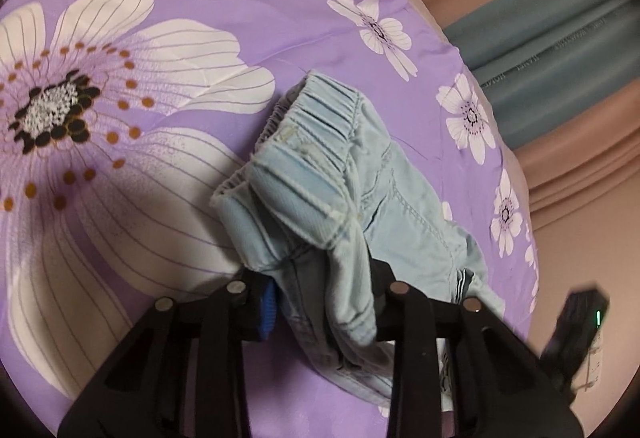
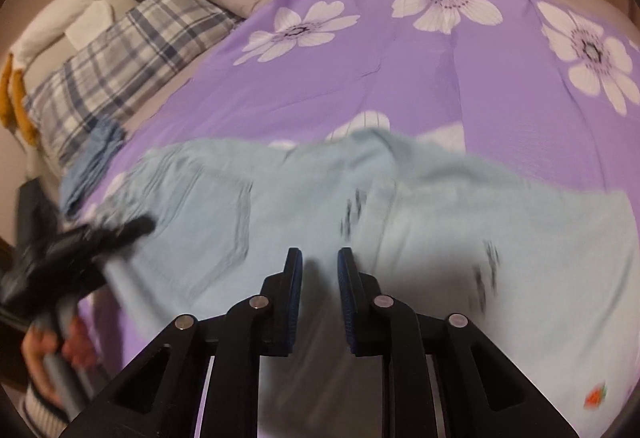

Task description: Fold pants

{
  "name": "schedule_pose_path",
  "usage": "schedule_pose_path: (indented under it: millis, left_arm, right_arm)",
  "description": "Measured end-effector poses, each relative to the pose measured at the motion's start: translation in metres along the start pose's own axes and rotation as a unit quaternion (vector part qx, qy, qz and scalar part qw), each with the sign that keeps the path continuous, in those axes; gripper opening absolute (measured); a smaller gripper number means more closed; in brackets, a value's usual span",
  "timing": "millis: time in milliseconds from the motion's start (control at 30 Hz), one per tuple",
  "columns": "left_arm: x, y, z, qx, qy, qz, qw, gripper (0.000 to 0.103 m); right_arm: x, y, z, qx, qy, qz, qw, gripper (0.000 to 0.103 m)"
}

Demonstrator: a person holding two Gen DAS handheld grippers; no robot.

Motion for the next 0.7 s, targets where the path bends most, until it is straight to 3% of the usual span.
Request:
schedule_pose_path:
  millis: [167, 233, 333, 567, 700]
  left_arm:
    - [-0.001, -0.003, -0.002, -0.003, -0.003, 0.019, 0.9998, 0.031]
    - [-0.001, -0.004, -0.002, 0.001, -0.004, 0.025, 0.9997, 0.030]
    - [-0.002, -0.008, -0.006, 0.002, -0.010, 0.041, 0.9991, 0.030]
    - [-0.003, -0.027, -0.024, 0.007, -0.037, 0.076, 0.9964, 0.028]
    - [0.001, -0.058, -0.045, 0.015, -0.068, 0.124, 0.9898, 0.028]
  right_arm:
    - [-0.029, -0.013, 0.025, 0.040, 0.004, -0.001, 0.999, 0.012]
    - [-0.027, -0.014, 0.036, 0.049, 0.025, -0.002, 0.998, 0.011]
    - [-0.013, -0.003, 0.037, 0.050, 0.043, -0.016, 0.998, 0.009]
    - [0.055, 0.041, -0.002, 0.017, 0.073, -0.044, 0.996, 0.009]
    - [0.089, 0.059, -0.020, -0.003, 0.089, -0.047, 0.995, 0.009]
Point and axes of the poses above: each gripper's, at about its wrist camera, not at the fingertips, and z roughly the way its jaws point, y to its left, x to its underside, the point moved 7 cm from there along z, roughly the way its jaws point, and after that the axes turned 14 degrees about -x, right-handed, at the moved point
